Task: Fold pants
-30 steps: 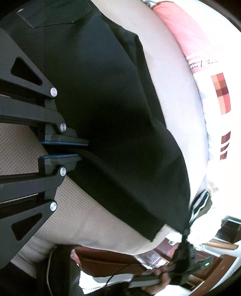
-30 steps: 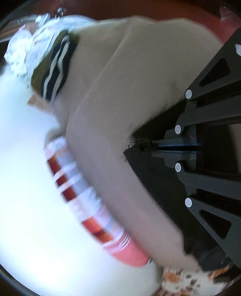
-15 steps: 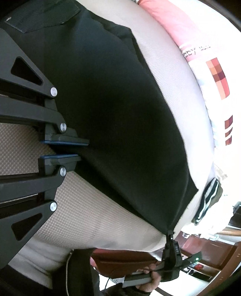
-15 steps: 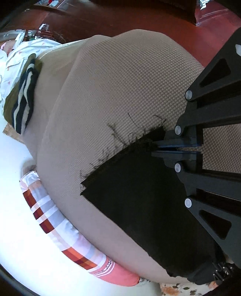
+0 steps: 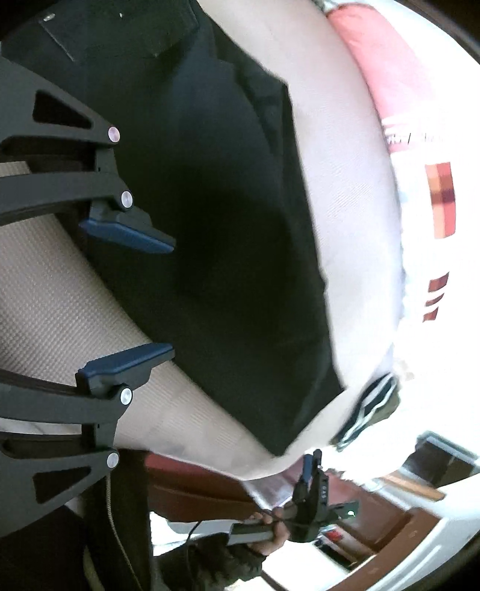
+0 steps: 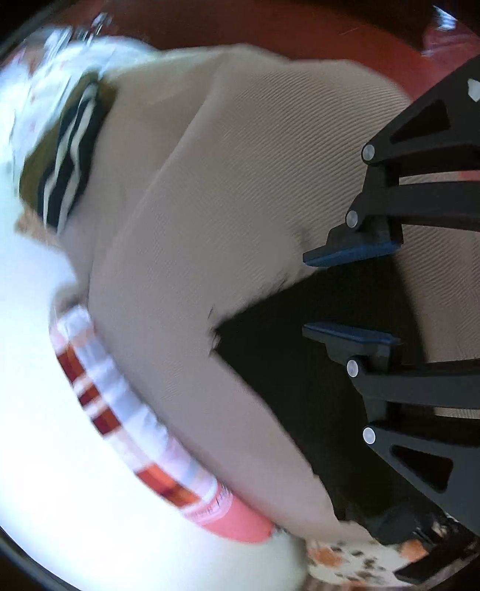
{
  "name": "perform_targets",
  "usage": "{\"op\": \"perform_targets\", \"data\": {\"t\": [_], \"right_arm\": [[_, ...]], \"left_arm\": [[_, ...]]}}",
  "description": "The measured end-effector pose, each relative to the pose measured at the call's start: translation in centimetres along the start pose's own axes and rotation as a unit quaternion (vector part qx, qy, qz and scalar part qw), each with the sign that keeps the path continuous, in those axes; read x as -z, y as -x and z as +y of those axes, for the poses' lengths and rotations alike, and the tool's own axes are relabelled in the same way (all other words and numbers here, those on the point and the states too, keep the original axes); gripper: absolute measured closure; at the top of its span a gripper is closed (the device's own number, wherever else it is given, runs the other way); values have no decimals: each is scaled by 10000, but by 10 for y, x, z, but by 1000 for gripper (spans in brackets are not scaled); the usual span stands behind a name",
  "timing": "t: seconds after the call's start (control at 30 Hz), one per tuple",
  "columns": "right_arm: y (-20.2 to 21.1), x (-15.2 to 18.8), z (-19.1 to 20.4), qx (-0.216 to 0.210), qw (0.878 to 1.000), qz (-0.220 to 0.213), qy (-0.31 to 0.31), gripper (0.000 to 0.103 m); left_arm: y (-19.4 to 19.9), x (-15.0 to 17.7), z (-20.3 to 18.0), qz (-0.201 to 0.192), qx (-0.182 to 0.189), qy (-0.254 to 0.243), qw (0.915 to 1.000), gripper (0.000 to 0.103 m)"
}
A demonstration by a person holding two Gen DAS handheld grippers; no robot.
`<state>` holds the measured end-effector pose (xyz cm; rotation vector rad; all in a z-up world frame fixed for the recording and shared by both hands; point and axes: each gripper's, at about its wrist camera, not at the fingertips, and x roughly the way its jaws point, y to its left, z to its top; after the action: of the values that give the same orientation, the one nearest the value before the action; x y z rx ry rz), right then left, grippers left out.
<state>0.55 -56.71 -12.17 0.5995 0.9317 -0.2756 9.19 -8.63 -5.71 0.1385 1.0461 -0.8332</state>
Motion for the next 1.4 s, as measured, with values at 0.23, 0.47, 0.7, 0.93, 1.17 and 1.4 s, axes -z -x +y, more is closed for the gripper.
{"op": "perform_targets", "data": {"t": [0.23, 0.47, 0.7, 0.93, 1.17, 1.4], "right_arm": [[-65, -69, 22, -1022, 9917, 741, 236, 73], [-118, -99, 28, -1279, 9836, 1237, 307, 74], [-137, -101, 33, -1338, 9778, 1479, 650, 89], [-97, -87, 52, -889, 9875, 547, 1182, 100], [-85, -73, 50, 8, 9931, -137, 1169, 101], [-119, -73, 50, 359, 9940, 73, 1028, 98]], "left_arm": [[-1, -13, 52, -324, -662, 1267, 9892, 49], [-2, -10, 79, -453, -878, 2076, 9732, 49], [-10, -8, 84, -334, -1030, 2214, 9692, 49], [-16, -12, 82, -329, -1108, 2212, 9684, 49], [-15, -14, 84, -518, -1186, 2125, 9685, 49], [-28, -4, 100, -475, -1364, 2006, 9690, 49]]}}
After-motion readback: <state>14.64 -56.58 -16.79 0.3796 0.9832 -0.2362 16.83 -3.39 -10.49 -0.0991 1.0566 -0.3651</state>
